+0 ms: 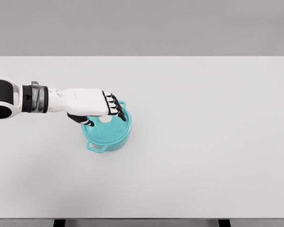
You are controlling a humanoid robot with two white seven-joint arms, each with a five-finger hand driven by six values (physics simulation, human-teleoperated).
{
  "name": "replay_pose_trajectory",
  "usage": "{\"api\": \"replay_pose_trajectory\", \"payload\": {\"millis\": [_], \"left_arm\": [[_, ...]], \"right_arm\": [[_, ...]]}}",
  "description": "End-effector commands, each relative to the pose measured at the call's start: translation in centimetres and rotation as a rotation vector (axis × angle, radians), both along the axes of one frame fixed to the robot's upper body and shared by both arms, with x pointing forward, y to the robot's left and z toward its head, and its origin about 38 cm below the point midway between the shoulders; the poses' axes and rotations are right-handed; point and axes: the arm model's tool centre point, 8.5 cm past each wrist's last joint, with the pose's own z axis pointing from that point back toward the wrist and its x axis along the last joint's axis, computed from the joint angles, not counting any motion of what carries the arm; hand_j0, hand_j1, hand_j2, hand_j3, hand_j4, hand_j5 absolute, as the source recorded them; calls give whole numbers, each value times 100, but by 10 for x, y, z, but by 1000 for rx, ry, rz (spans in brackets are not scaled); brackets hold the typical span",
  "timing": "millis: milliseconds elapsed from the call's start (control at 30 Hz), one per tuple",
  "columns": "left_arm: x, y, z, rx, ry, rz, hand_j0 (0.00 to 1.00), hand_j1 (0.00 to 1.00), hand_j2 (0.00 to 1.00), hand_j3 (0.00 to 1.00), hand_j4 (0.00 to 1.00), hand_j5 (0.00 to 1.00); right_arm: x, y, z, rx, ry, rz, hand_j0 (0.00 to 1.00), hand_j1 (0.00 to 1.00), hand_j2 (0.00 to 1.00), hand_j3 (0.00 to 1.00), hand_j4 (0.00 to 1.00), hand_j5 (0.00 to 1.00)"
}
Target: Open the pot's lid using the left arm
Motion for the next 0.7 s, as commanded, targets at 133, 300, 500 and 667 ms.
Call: {"api": "replay_pose_trajectory", "payload": {"millis": [133,300,500,667], "left_arm": [[0,1,-2,13,-5,5,79,79,79,79,79,79],[0,-1,-3,10,-4,1,79,79,79,79,79,79],[0,-2,-3,8,-2,-1,72,72,72,72,72,72],[-1,-2,-2,8,-5,-2,56,56,56,56,56,56]], "right_arm": [[0,0,0,0,0,0,100,100,100,100,100,100],[0,0,0,0,0,0,100,100,100,100,100,100],[0,0,0,0,0,0,100,100,100,100,100,100],[0,0,0,0,0,0,100,100,100,100,100,100]]}}
